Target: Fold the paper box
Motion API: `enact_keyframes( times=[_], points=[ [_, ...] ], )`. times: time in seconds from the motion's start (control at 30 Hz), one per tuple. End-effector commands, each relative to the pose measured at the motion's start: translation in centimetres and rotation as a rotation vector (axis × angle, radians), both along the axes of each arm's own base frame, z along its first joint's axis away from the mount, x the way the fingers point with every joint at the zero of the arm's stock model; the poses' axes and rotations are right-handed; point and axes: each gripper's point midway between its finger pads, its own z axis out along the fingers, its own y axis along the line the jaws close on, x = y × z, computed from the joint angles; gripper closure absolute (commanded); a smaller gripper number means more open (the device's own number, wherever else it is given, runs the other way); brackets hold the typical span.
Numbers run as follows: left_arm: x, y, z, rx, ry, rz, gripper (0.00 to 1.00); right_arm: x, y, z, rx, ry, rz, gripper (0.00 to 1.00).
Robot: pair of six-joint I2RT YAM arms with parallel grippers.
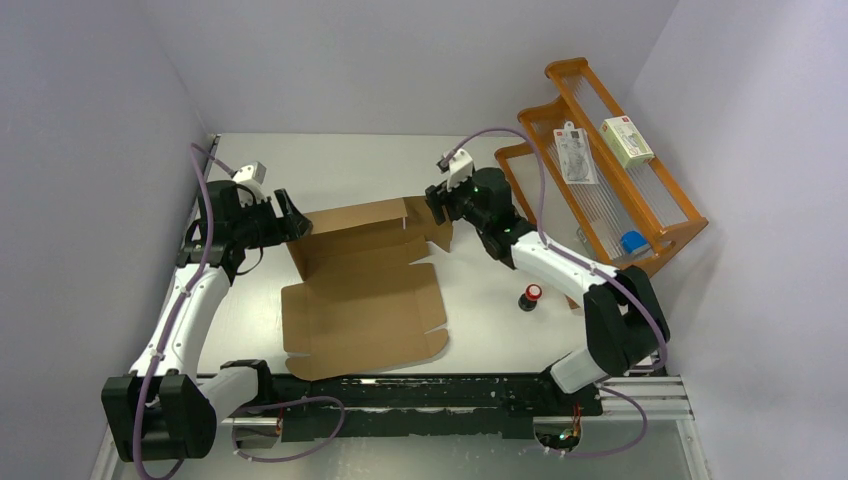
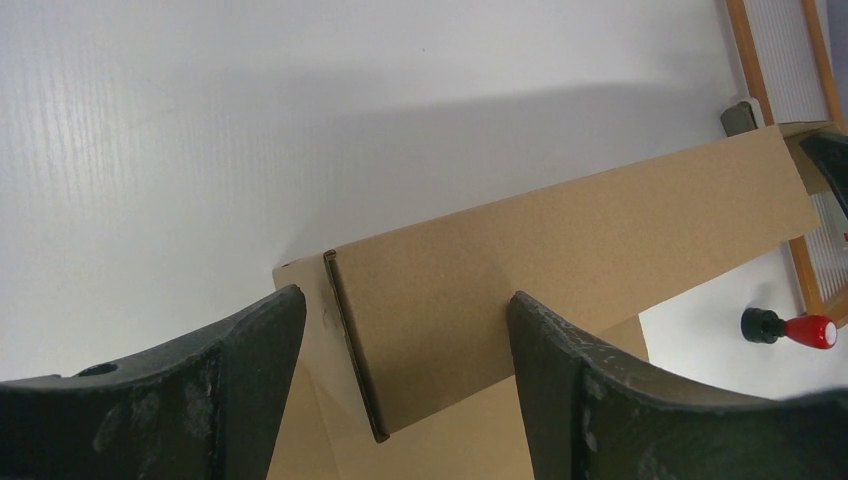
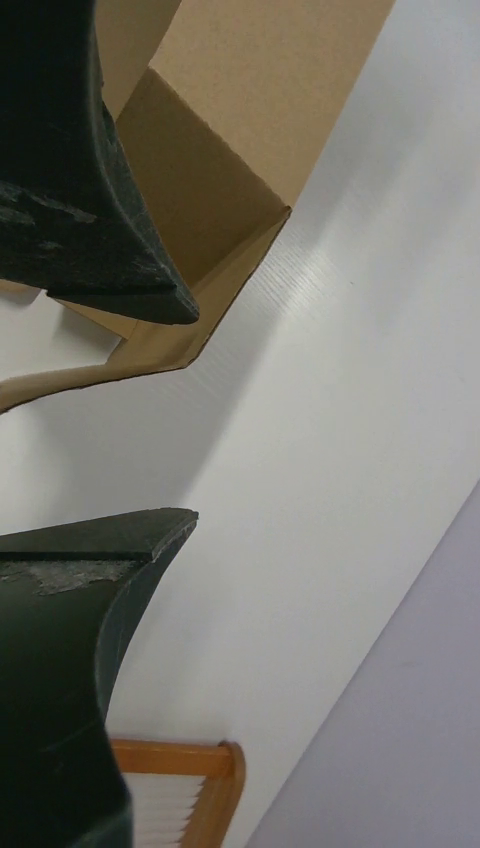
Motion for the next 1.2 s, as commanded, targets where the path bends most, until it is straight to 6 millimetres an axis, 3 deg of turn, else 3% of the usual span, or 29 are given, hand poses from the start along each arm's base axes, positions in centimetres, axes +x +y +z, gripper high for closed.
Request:
enact_keyframes(
  times=[0.0, 0.5, 1.0, 1.17],
  points=[
    [-0.3, 0.1, -0.8, 0.002, 0.017, -0.02, 0.21, 0.1, 0.7, -0.5, -0.133, 0.007, 0.145, 0.28],
    [-0.3, 0.0, -0.6, -0.018, 0.01, -0.03, 0.22, 0.5, 2.4, -2.4, -0.379, 0.144, 0.411, 0.35],
    [-0.4, -0.4, -0.5, -0.036, 0.003, -0.044, 0.22, -1.2, 3.4, -3.8, -0.412, 0.271, 0.476, 0.65],
    [-0.4, -0.5, -0.5, -0.043, 0.0, -0.048, 0.22, -1.9, 4.1, -4.2, -0.416, 0.297, 0.438, 0.7]
  ],
)
